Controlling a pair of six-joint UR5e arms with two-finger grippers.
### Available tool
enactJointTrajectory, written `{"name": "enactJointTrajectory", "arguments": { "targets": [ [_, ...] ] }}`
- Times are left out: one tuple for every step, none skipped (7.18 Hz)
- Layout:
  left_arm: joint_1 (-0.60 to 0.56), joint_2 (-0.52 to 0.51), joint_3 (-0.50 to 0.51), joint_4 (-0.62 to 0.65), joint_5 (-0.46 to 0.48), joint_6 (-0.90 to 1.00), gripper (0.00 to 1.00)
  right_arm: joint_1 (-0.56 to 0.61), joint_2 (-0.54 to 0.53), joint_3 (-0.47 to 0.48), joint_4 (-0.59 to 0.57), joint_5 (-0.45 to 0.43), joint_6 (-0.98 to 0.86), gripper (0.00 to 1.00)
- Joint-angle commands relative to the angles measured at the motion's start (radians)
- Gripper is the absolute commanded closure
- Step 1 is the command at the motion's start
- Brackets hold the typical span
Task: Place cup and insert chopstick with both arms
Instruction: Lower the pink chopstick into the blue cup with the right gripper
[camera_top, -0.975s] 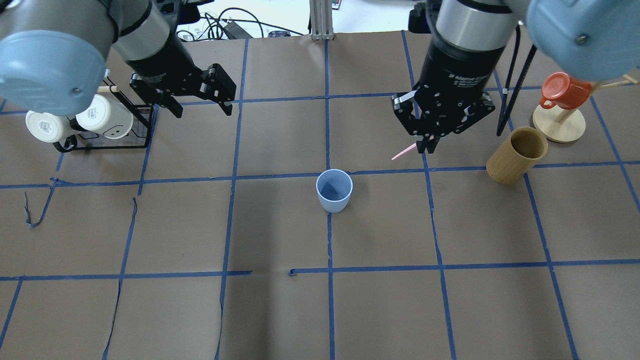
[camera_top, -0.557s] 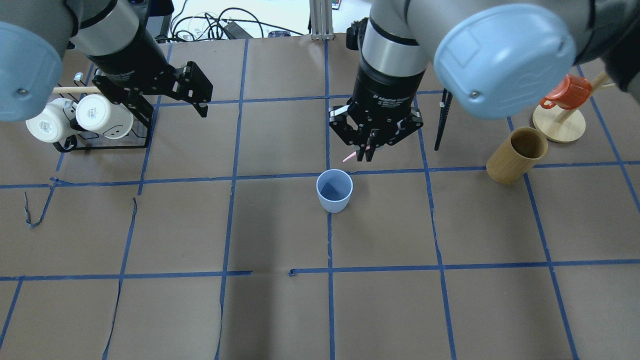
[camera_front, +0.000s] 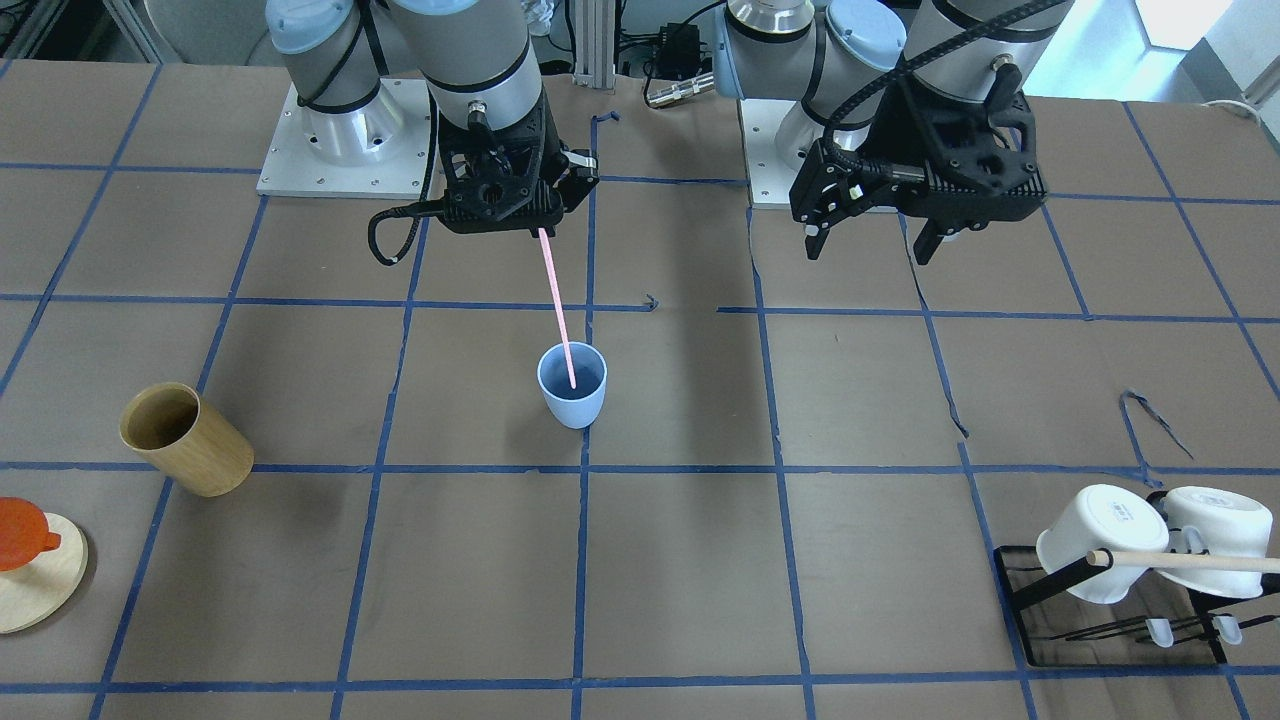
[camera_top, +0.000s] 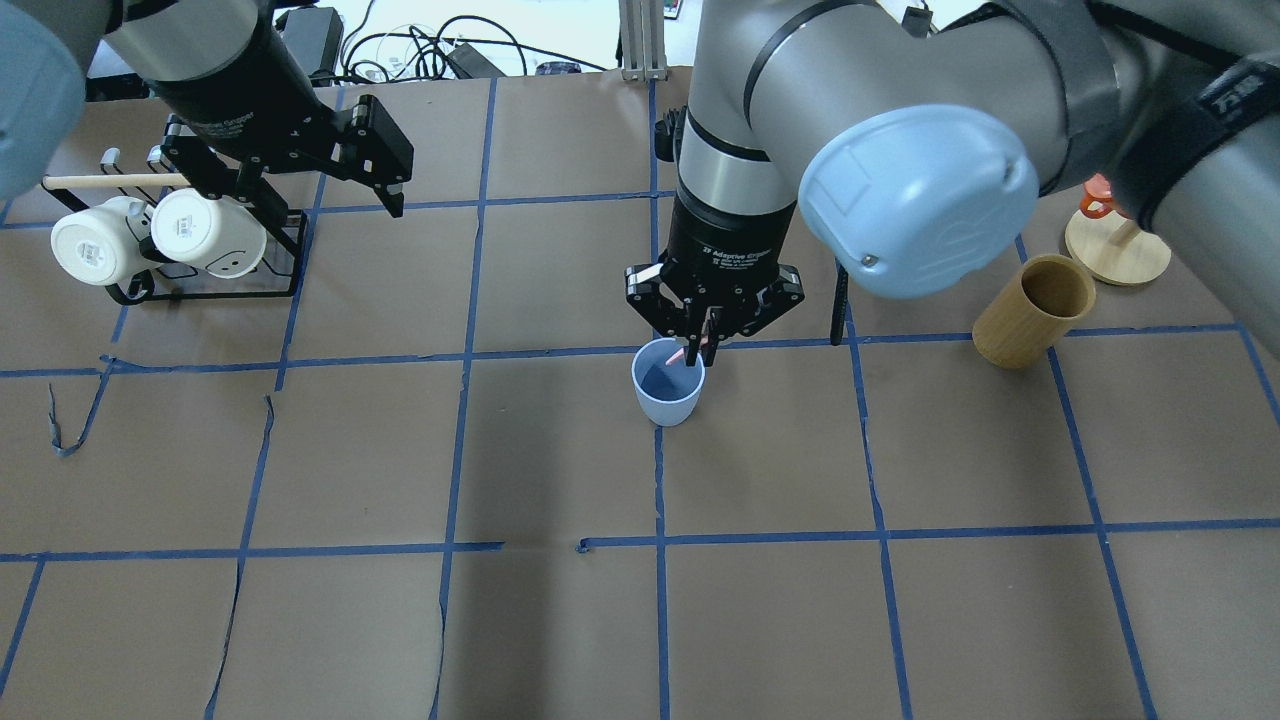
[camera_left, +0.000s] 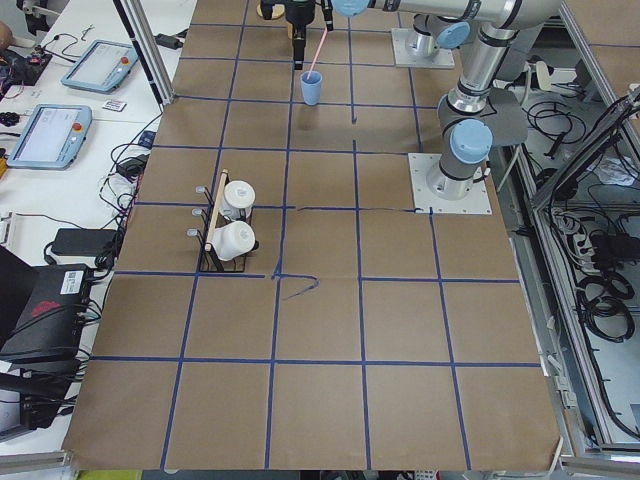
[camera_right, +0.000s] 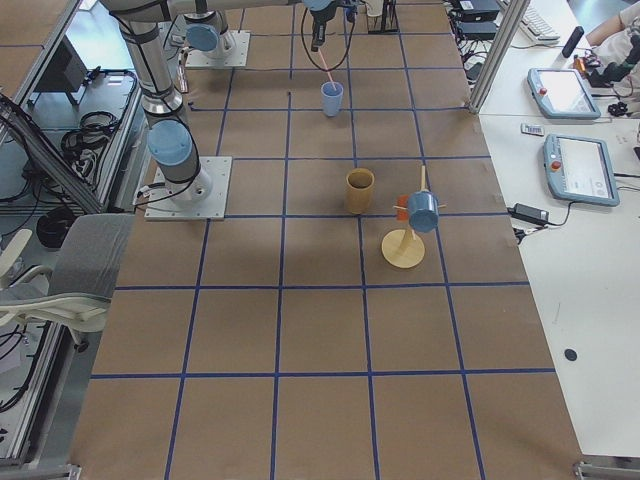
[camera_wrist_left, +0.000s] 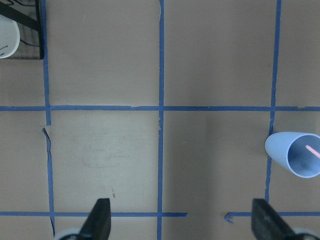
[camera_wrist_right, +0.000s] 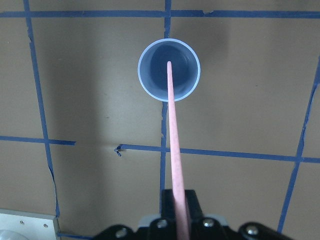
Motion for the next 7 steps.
{"name": "enactJointTrajectory", "arguments": {
  "targets": [
    [0.0, -0.003, 0.001, -0.003, -0.002, -0.014, 0.0, 0.007, 0.013, 0.006, -0.007, 0.005, -0.002, 0.98],
    [0.0, -0.003, -0.002, 0.001, -0.006, -0.015, 0.0, 0.007, 0.04, 0.006, -0.078, 0.003, -0.003, 0.99],
    [0.0, -0.001, -0.004, 0.004, -0.008, -0.014, 0.0, 0.009, 0.065, 0.008, -0.119, -0.003, 0.001, 0.98],
    [0.001, 0.002, -0.004, 0.004, -0.008, -0.014, 0.0, 0.016, 0.065, 0.024, -0.125, -0.006, -0.006, 0.94],
    [0.001, 0.005, -0.005, 0.004, -0.008, -0.014, 0.0, 0.019, 0.063, 0.034, -0.127, -0.006, -0.002, 0.83],
    [0.003, 0.008, -0.008, 0.004, -0.008, -0.012, 0.0, 0.018, 0.065, 0.035, -0.125, -0.012, -0.002, 0.61],
    [0.003, 0.008, -0.008, 0.004, -0.006, -0.012, 0.0, 0.02, 0.063, 0.035, -0.124, -0.024, 0.001, 0.32]
  ]
}}
